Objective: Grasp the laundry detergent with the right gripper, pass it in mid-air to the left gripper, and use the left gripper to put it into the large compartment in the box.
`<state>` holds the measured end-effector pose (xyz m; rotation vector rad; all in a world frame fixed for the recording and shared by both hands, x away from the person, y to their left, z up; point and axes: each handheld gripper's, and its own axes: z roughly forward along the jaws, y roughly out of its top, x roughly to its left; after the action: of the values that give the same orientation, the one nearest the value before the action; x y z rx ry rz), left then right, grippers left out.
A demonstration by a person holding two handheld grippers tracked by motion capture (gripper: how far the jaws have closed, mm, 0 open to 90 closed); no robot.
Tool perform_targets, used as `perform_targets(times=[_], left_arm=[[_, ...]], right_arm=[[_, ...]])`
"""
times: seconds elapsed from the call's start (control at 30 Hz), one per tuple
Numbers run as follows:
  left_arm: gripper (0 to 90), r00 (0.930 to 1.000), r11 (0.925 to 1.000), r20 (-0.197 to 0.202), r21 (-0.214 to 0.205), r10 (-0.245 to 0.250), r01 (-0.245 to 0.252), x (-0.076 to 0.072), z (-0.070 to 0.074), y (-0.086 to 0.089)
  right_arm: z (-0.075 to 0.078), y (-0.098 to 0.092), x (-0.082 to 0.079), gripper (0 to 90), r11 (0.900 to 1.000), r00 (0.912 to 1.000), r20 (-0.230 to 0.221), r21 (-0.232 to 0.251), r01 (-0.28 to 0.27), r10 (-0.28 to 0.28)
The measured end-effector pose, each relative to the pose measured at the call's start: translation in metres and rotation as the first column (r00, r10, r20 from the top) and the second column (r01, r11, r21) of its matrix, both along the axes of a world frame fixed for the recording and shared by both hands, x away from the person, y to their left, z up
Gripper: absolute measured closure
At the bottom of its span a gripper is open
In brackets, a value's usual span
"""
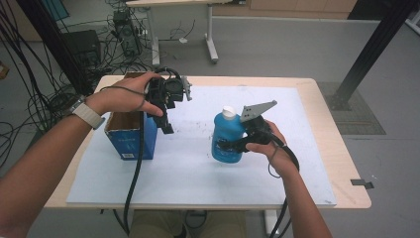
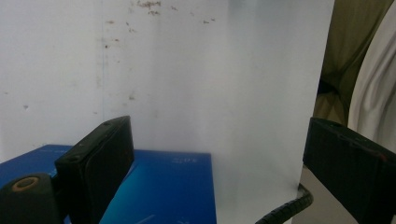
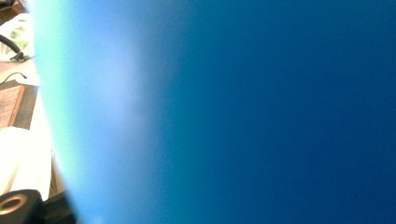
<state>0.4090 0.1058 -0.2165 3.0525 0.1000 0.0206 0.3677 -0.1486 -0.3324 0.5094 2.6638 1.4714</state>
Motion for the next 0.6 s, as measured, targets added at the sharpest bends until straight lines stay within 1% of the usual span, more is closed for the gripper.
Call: perform_targets(times=[0.07, 0.2, 0.37, 0.47, 0.6], left_arm=[[9.1, 1.0, 1.0, 0.003, -0.008, -0.001, 0.001, -0.002, 0.004, -0.001], [8.9, 0.9998, 0.9999, 0.012, 0.006, -0.016, 0.016, -0.006, 0.01, -0.005], [8.4, 0.9994, 0.9994, 0.014, 0.005, -0.033, 0.033, -0.011, 0.017, -0.011], [8.5, 0.9989, 0.9989, 0.014, 0.012, -0.044, 0.044, -0.012, 0.02, -0.013], [8.5, 0.9989, 0.9988, 0.014, 0.021, -0.044, 0.044, -0.014, 0.025, -0.015]], right_arm=[[0.001, 0.002, 0.0, 43.0, 0.9999, 0.9999, 0.001, -0.001, -0.012, 0.012], [0.004, 0.005, 0.001, 43.1, 0.9993, 0.9993, 0.008, -0.008, -0.036, 0.036], [0.007, 0.01, 0.002, 43.1, 0.9976, 0.9976, 0.013, -0.015, -0.068, 0.068], [0.008, 0.013, 0.003, 43.1, 0.9959, 0.996, 0.012, -0.022, -0.088, 0.088], [0.009, 0.019, 0.005, 43.1, 0.9929, 0.9934, 0.011, -0.034, -0.114, 0.114]])
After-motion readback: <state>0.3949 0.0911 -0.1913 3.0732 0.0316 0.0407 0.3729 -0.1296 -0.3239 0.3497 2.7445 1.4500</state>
